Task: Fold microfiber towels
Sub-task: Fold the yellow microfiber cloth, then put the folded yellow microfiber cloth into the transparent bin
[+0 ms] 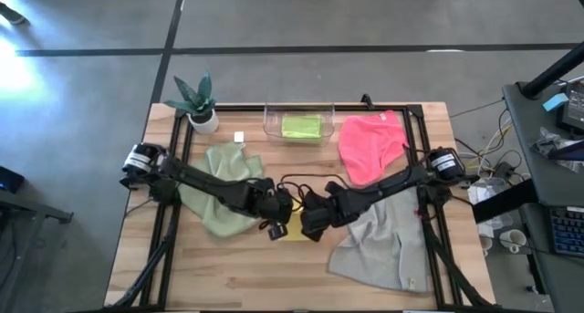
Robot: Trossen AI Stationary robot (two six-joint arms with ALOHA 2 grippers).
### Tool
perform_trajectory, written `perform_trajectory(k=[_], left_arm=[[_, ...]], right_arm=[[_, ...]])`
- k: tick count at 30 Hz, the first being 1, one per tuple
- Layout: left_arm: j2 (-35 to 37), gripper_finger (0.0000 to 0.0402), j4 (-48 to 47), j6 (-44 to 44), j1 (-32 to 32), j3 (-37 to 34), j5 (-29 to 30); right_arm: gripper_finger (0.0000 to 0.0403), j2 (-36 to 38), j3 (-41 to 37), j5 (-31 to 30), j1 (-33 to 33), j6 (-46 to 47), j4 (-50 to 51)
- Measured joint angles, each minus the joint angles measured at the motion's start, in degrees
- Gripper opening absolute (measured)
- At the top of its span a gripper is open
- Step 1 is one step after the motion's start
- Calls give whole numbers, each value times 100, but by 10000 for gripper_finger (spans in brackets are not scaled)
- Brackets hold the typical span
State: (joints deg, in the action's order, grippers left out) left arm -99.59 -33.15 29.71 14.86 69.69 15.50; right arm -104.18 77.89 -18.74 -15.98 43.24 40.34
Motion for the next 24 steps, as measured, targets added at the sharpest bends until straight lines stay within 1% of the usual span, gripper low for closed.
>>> perform_trajectory(k=[4, 6, 11, 14, 18, 21, 24], left_arm=[[0, 91, 2, 0, -69, -2, 42], [0, 109, 0, 2, -107, -2, 44], [0, 144, -8, 116, -205, -2, 36], [0, 154, -127, 286, -272, -2, -26], [53, 155, -386, 293, -331, 4, -64], [151, 155, -545, 253, -328, 17, -63], [305, 155, -729, 249, -320, 46, -67]], right_arm=[[14, 0, 0, -75, 100, -94, -15], [22, 0, 0, -77, 173, -173, -17], [65, 0, 0, -77, 340, -195, -20], [99, 0, 0, -81, 418, -223, -22], [137, 2, 27, -81, 454, -403, -31], [156, 40, 50, -80, 465, -511, -26], [166, 141, 50, -71, 465, -658, 23]])
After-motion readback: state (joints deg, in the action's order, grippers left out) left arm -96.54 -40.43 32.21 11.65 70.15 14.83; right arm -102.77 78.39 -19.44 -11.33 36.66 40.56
